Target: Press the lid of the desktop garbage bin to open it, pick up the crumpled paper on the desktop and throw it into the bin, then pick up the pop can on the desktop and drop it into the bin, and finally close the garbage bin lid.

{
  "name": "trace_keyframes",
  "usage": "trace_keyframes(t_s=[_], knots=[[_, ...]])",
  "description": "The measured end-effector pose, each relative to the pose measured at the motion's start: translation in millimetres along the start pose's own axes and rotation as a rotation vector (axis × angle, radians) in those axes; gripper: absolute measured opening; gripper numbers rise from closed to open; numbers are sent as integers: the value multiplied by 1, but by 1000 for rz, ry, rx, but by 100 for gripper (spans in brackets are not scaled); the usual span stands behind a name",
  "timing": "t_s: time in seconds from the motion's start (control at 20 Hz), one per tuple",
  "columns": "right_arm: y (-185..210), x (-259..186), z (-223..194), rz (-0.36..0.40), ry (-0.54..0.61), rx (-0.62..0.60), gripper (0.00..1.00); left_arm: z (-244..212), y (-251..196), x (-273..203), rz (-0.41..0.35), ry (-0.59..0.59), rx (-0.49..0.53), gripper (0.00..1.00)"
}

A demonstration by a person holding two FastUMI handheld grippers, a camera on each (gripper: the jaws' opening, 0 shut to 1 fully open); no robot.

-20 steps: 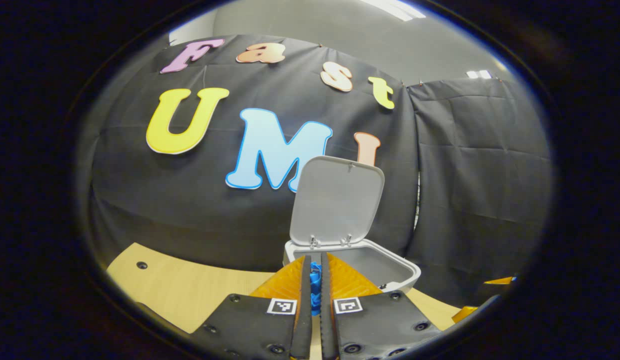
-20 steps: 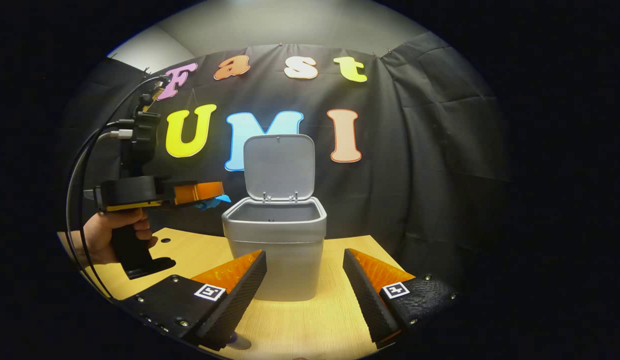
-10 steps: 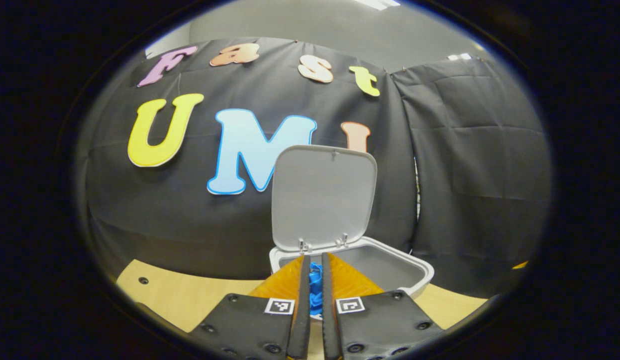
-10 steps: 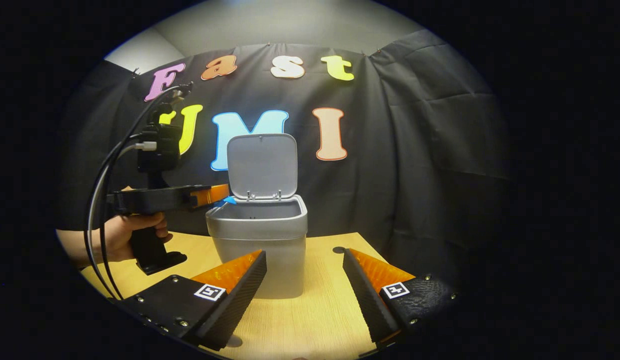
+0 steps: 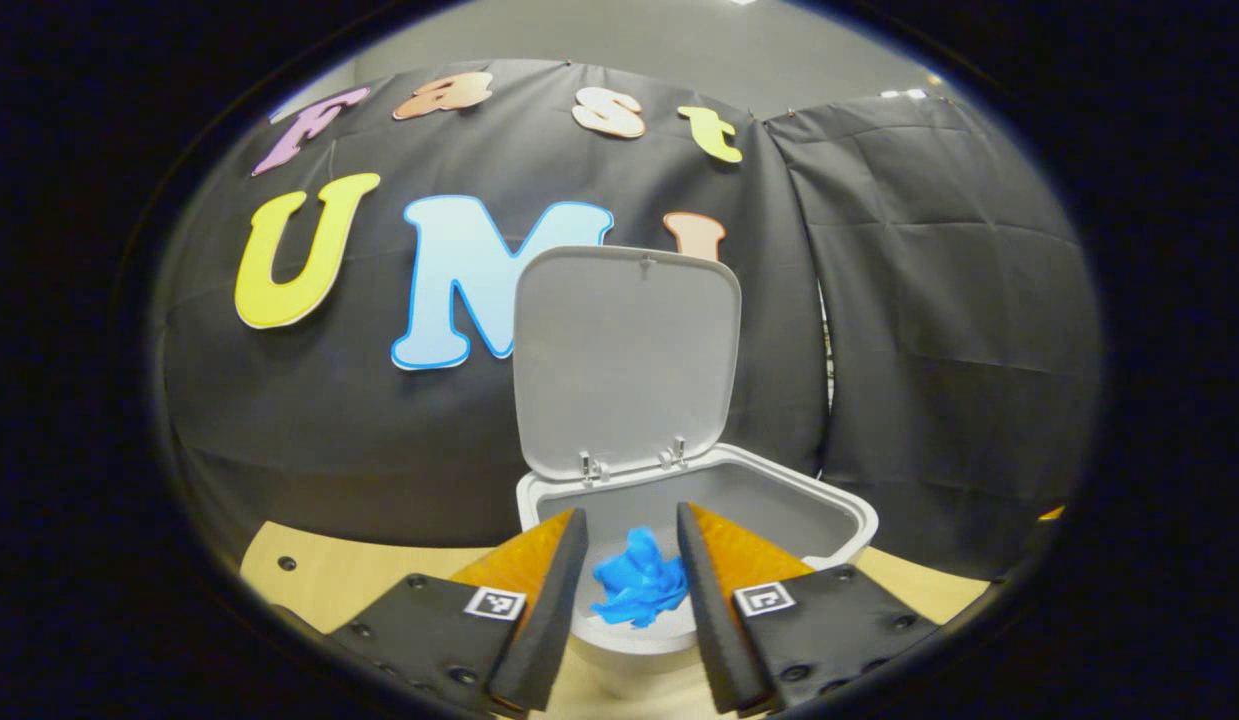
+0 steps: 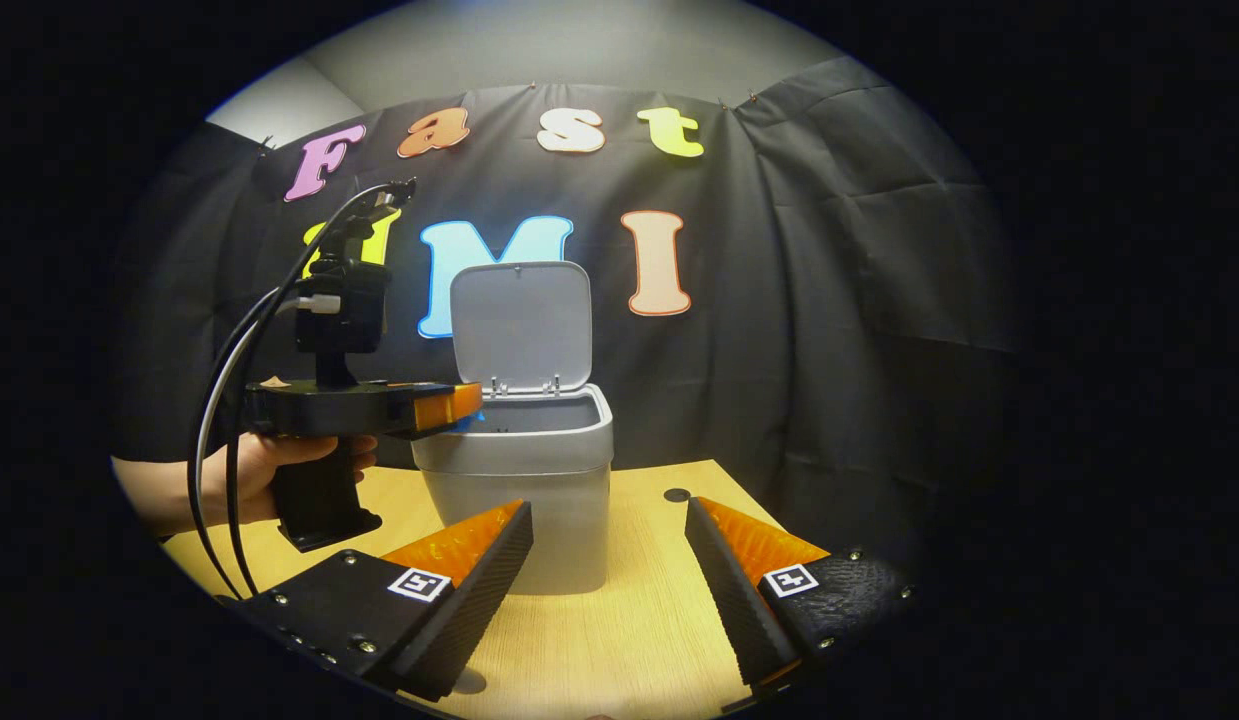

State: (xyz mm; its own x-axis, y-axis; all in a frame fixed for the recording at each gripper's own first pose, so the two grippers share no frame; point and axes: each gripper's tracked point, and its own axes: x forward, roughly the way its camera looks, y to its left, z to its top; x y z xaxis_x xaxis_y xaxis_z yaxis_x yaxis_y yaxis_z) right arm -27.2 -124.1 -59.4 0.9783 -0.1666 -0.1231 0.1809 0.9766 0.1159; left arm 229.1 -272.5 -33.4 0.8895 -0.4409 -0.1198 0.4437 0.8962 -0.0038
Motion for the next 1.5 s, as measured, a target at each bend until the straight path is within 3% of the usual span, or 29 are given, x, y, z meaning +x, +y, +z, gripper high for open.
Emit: trace_keyframes(t_s=[0.25, 0.35, 0.5, 0.55, 0.8, 1.5], knots=[[8, 0, -1, 21, 4, -9, 98, 3, 4, -4, 6, -8, -11, 100], [11, 0, -4, 28, 8, -15, 98, 6, 10, -11, 21, -17, -19, 96], [16, 1, -6, 46, 14, -17, 98, 12, 18, -26, 39, -46, -27, 100], [18, 1, -7, 52, 18, -18, 98, 15, 21, -32, 48, -58, -28, 96], [33, -2, -16, 98, 42, -32, 98, 18, 35, -67, 75, -82, -17, 100], [117, -20, -77, 308, 204, -49, 99, 10, 71, -172, 187, -93, 21, 100]])
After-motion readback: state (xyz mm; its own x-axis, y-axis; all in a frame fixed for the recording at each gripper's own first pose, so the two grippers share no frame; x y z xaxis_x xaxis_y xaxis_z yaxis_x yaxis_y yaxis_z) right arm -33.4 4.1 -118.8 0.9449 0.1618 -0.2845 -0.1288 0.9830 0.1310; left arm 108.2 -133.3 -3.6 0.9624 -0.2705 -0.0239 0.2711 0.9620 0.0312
